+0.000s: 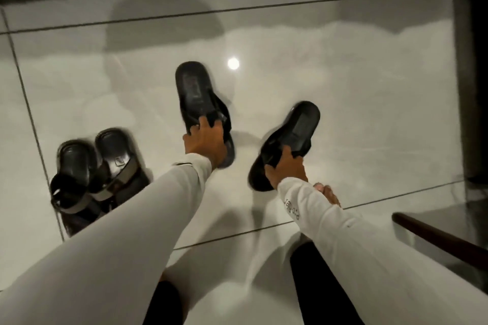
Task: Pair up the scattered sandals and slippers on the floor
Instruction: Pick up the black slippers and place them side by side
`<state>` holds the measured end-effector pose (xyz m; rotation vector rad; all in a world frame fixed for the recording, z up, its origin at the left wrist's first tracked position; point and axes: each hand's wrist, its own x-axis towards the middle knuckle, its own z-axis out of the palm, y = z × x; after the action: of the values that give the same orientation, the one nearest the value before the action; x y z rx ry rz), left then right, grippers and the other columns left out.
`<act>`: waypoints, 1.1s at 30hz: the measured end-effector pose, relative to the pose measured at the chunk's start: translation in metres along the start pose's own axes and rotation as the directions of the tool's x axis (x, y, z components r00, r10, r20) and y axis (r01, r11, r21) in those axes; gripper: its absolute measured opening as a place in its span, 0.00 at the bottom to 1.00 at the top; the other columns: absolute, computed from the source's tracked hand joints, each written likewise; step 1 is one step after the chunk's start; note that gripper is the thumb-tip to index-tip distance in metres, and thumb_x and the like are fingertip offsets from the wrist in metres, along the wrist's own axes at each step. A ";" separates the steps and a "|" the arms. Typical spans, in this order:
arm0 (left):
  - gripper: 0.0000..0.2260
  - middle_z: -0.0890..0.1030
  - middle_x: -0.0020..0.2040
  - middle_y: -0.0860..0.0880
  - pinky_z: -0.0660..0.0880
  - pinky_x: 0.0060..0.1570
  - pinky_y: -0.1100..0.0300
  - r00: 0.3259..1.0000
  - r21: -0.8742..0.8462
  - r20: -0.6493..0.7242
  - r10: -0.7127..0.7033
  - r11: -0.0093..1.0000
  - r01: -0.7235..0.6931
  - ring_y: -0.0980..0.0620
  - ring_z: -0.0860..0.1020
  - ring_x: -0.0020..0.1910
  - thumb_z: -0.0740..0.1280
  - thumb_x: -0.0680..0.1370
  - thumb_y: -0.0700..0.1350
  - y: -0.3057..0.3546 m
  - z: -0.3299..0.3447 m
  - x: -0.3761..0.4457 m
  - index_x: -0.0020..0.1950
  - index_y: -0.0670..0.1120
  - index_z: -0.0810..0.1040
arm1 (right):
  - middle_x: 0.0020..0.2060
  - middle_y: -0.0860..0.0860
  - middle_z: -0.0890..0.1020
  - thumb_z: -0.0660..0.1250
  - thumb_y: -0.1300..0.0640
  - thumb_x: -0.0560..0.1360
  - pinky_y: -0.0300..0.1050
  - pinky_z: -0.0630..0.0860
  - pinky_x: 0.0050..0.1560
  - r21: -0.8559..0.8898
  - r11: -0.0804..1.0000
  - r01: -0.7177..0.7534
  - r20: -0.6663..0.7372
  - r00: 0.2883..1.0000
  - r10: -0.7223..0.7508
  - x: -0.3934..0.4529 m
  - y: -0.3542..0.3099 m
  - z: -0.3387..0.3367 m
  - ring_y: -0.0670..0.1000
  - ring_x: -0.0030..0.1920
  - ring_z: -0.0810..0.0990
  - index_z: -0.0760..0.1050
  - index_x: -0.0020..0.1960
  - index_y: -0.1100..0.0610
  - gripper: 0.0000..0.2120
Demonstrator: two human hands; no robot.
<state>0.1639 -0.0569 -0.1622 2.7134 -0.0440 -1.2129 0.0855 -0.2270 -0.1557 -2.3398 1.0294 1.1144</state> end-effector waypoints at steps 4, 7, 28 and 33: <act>0.24 0.63 0.73 0.39 0.71 0.62 0.40 1.000 0.058 0.016 0.012 0.998 -0.012 0.32 0.72 0.63 0.61 0.78 0.47 0.005 0.016 -0.010 0.74 0.47 0.65 | 0.66 0.60 0.69 0.68 0.50 0.74 0.56 0.75 0.61 -0.066 0.990 0.122 0.051 0.992 -0.119 0.015 0.013 -0.007 0.64 0.62 0.75 0.69 0.68 0.51 0.23; 0.22 0.64 0.74 0.39 0.73 0.61 0.42 0.998 0.072 0.013 0.055 0.996 -0.056 0.33 0.74 0.60 0.60 0.79 0.45 0.008 0.035 -0.028 0.74 0.48 0.66 | 0.65 0.59 0.69 0.69 0.52 0.74 0.55 0.76 0.59 -0.108 0.972 0.207 0.055 0.978 -0.202 0.019 0.021 -0.013 0.63 0.61 0.75 0.68 0.69 0.50 0.24; 0.27 0.64 0.74 0.39 0.74 0.66 0.41 0.997 -0.272 0.078 0.016 0.962 0.006 0.32 0.73 0.67 0.65 0.78 0.48 0.118 0.066 -0.041 0.76 0.51 0.62 | 0.65 0.56 0.69 0.72 0.53 0.71 0.53 0.78 0.60 -0.278 0.841 0.464 0.185 0.885 -0.427 0.046 0.043 -0.086 0.61 0.60 0.76 0.70 0.65 0.51 0.24; 0.32 0.49 0.80 0.37 0.68 0.72 0.43 0.994 -0.365 0.072 0.082 0.930 -0.050 0.32 0.68 0.72 0.67 0.78 0.48 0.118 0.057 -0.048 0.79 0.52 0.57 | 0.67 0.57 0.67 0.73 0.53 0.69 0.52 0.77 0.57 -0.290 0.847 0.445 0.196 0.894 -0.402 0.051 0.041 -0.095 0.62 0.62 0.75 0.70 0.67 0.52 0.28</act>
<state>0.0942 -0.1766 -0.1451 2.3224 0.0706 -1.1843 0.1267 -0.3332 -0.1357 -2.5298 0.2580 1.3041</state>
